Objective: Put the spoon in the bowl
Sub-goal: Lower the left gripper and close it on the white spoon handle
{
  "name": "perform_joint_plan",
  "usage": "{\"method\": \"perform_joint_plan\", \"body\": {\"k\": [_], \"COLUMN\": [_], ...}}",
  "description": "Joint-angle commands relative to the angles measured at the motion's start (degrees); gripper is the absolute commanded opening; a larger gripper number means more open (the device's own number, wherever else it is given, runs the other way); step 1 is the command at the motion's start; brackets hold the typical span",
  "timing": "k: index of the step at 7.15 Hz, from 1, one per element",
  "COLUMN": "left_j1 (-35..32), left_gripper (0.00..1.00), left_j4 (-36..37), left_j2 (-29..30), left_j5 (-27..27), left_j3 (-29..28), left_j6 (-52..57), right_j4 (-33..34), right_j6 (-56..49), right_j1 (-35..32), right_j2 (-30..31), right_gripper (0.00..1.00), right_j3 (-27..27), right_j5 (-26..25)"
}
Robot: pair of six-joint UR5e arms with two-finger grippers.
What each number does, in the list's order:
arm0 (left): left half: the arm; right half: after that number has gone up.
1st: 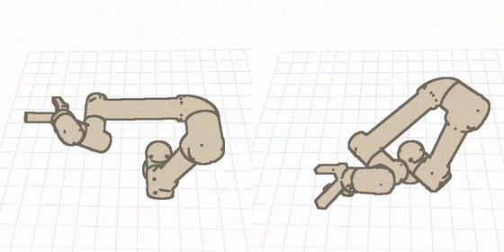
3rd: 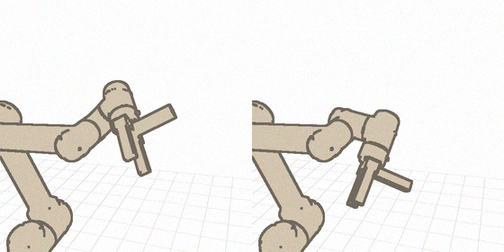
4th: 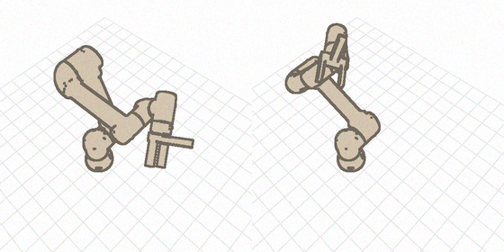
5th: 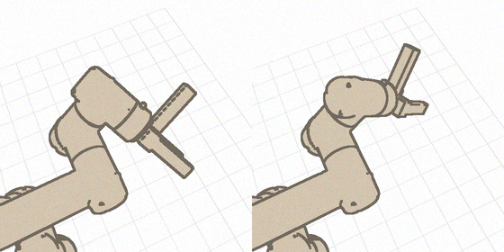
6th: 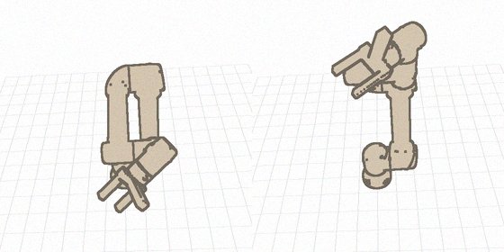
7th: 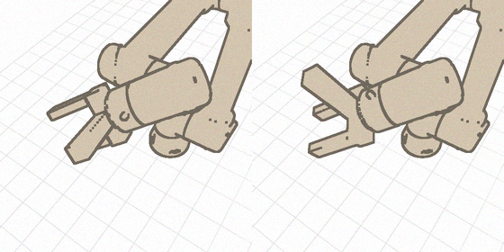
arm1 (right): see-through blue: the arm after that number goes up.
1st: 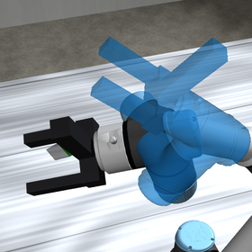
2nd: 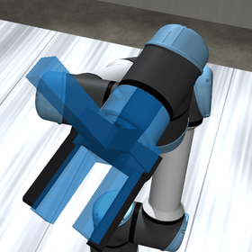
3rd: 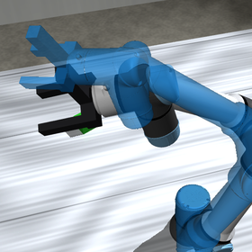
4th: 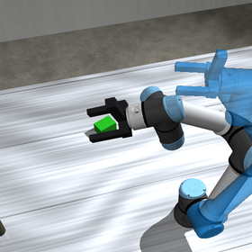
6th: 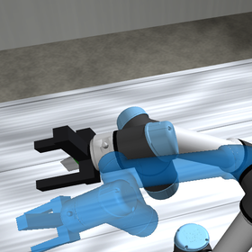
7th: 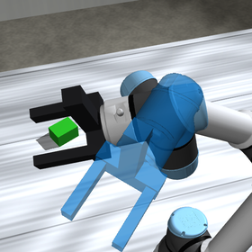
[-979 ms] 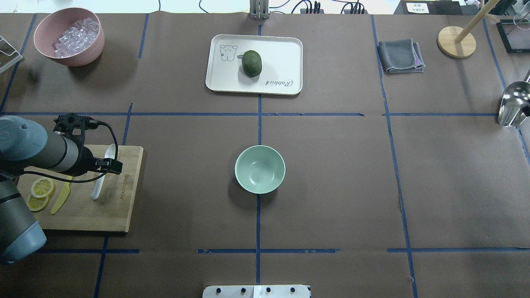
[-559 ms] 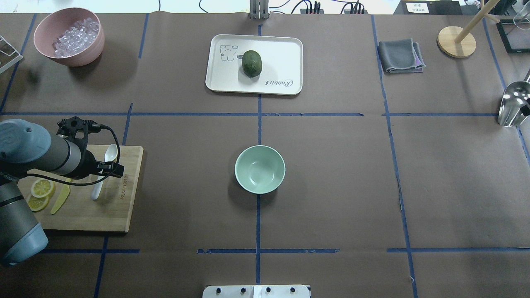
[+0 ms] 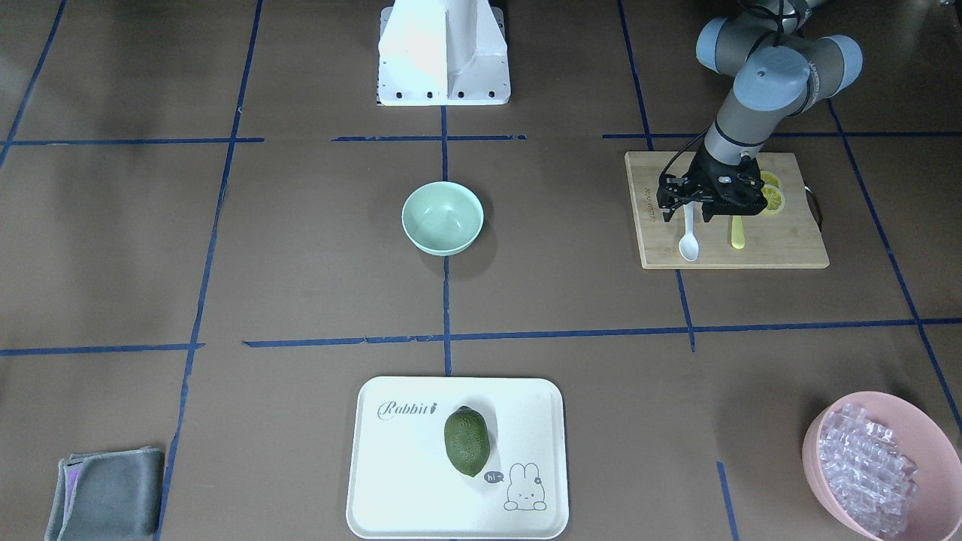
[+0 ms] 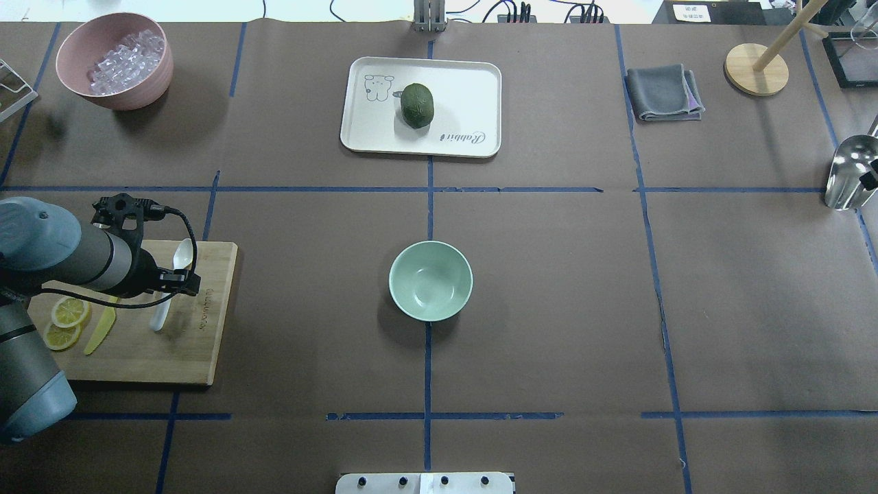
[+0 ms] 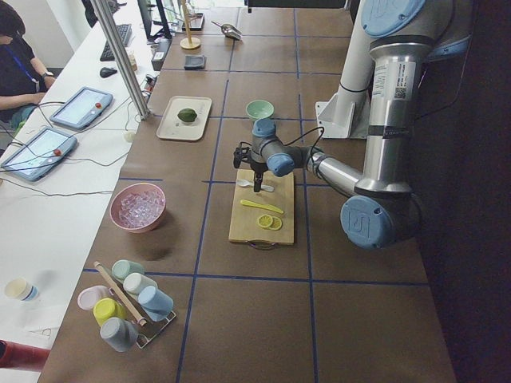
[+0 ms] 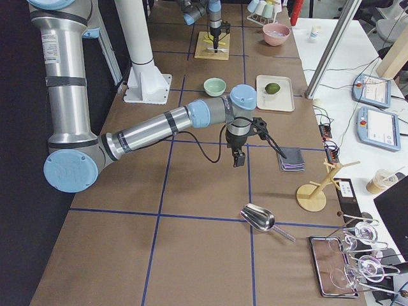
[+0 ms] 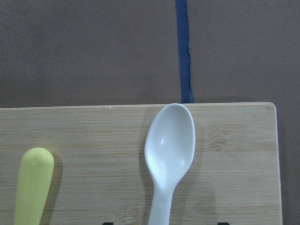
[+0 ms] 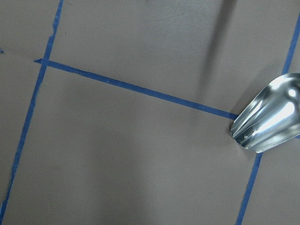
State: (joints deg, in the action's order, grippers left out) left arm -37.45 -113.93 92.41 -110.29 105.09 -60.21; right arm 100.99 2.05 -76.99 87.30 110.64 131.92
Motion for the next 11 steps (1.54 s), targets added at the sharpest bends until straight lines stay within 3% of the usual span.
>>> {"method": "perform_joint_plan", "body": {"k": [1,6,7,8,9,10,11], "left_j1": [-0.08,-0.08,0.01,0.01,0.01,-0.25,-0.87], "left_gripper": [0.47,0.44,0.39,0.19,0.07,0.0,0.0], "left_j4": [0.11,0.11,0.11,0.11,0.11,0.2,1.59], "left_j2": [-0.22,-0.31,-0.31,-0.31,-0.31,-0.48,-0.65], "left_j5": [-0.02,0.07,0.07,0.07,0.07,-1.15,-4.12], "left_j3": [0.38,0.12,0.03,0.12,0.2,0.99,2.91], "left_j6": [0.0,-0.09,0.0,-0.09,-0.09,-0.09,-0.09], "right_j4": [0.0,0.0,0.0,0.0,0.0,0.0,0.0], "right_j6": [0.06,0.06,0.06,0.06,-0.02,-0.03,-0.03], "right_j1": [0.0,0.0,0.0,0.0,0.0,-0.09,-0.09], "right_j2": [-0.02,0.15,0.24,0.24,0.33,0.33,0.33], "right_gripper": [1.0,1.0,1.0,1.0,1.0,1.0,1.0], "right_j3": [-0.16,-0.16,-0.08,-0.08,-0.08,0.01,-0.08], "right_j5": [0.0,0.0,0.0,0.0,0.0,0.0,0.0]}}
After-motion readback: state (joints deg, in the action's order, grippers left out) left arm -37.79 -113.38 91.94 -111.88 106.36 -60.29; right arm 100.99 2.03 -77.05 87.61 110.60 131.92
